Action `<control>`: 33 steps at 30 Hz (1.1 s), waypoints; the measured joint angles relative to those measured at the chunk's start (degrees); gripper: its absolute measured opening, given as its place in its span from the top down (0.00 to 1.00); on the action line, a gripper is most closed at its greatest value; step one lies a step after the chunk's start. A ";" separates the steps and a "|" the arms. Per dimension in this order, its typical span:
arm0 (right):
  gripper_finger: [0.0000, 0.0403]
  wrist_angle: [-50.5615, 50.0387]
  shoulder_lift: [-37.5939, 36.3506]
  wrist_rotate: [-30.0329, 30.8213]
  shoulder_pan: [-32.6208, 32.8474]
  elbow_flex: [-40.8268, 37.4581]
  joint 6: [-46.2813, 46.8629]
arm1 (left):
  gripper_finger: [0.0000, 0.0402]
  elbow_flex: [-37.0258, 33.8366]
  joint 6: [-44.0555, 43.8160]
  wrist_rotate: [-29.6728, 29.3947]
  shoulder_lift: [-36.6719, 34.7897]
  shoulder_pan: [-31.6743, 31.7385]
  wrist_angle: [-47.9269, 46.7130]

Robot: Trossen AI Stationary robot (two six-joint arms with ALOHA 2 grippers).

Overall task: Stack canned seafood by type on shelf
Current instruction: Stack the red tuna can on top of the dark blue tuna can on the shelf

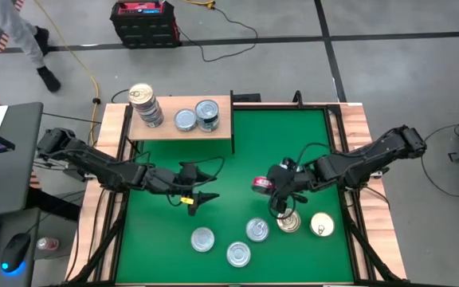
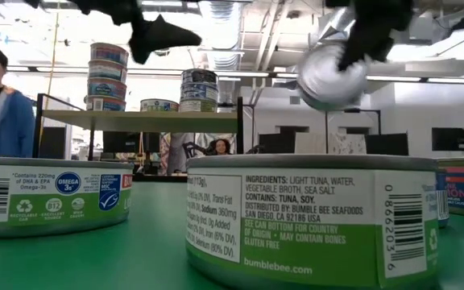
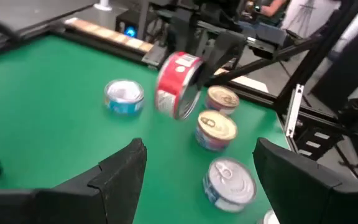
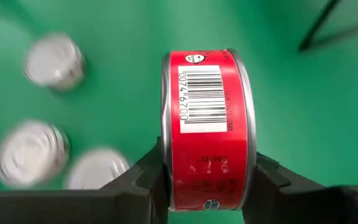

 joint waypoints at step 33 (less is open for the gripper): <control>0.59 12.42 0.07 -0.47 -0.08 5.02 -10.94 | 0.29 13.44 6.68 -0.86 13.03 4.63 0.59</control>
